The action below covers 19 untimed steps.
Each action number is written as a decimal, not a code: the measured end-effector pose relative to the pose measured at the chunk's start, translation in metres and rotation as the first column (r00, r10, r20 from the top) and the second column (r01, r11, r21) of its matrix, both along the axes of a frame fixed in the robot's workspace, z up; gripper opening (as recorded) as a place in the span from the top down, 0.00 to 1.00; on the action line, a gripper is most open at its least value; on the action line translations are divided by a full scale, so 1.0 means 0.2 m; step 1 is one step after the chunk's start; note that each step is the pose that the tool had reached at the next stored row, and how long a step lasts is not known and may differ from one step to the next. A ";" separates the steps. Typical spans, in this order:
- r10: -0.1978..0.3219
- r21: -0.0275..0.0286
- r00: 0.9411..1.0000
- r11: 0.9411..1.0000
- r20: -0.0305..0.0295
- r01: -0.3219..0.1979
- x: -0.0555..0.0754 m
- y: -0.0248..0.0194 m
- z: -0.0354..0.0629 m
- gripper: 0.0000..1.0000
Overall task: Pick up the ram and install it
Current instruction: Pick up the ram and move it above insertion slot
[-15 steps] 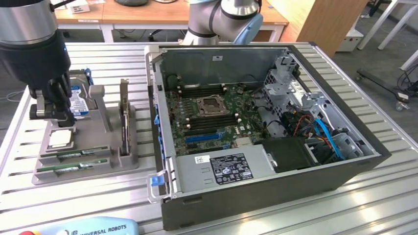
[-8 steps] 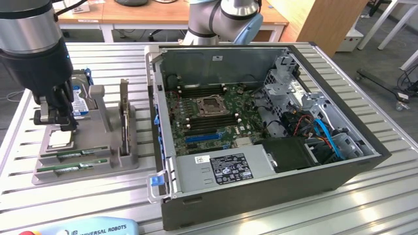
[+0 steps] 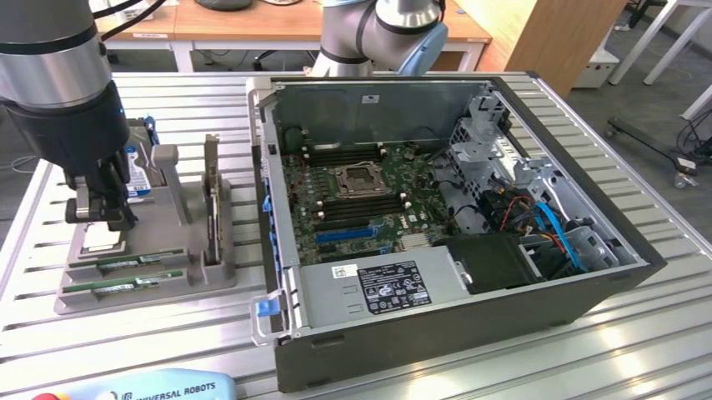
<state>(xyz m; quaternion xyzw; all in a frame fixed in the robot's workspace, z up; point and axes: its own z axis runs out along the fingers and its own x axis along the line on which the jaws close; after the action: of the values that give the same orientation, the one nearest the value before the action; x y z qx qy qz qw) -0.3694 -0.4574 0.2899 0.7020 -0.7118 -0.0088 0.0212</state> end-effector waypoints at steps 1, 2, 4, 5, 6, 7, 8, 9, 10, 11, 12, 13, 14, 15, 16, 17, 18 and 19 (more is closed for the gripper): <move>0.000 0.000 1.000 1.000 0.000 0.000 0.00 0.000 -0.004 0.90; 0.000 0.000 1.000 1.000 0.000 0.000 0.00 0.000 -0.005 0.90; 0.000 0.000 1.000 1.000 0.000 0.000 0.00 0.000 -0.005 0.90; 0.000 0.000 1.000 1.000 0.000 0.000 0.00 0.000 -0.005 0.90; 0.000 0.000 1.000 1.000 0.000 0.000 0.00 0.000 -0.006 0.90; 0.000 0.000 1.000 1.000 0.000 0.000 0.00 -0.003 -0.006 0.90; 0.000 0.000 1.000 1.000 0.000 0.000 0.00 -0.008 -0.006 0.90; 0.000 0.000 1.000 1.000 0.000 0.000 0.00 -0.013 -0.005 0.90; 0.000 0.000 1.000 1.000 0.000 0.000 0.00 -0.023 -0.006 0.90; 0.000 0.000 1.000 1.000 0.000 0.000 0.00 -0.035 -0.005 0.90; 0.000 0.000 1.000 1.000 0.000 0.000 0.00 -0.041 -0.006 0.90; 0.000 0.000 1.000 1.000 0.000 0.000 0.00 -0.048 -0.006 0.90; 0.000 0.000 1.000 1.000 0.000 0.000 0.00 -0.054 -0.005 0.90; 0.000 0.000 1.000 1.000 0.000 0.000 0.00 -0.058 -0.006 0.90; 0.000 0.000 1.000 1.000 0.000 0.000 0.00 -0.058 -0.005 0.90; 0.000 0.000 1.000 1.000 0.000 0.000 0.00 -0.058 -0.005 0.90; 0.000 0.000 1.000 1.000 0.000 0.000 0.00 -0.058 -0.005 0.90; 0.000 0.000 1.000 1.000 0.000 0.000 0.00 -0.058 -0.006 0.90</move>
<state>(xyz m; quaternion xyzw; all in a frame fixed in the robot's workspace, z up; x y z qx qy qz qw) -0.3698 -0.4690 0.2888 0.7020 -0.7118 -0.0088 0.0212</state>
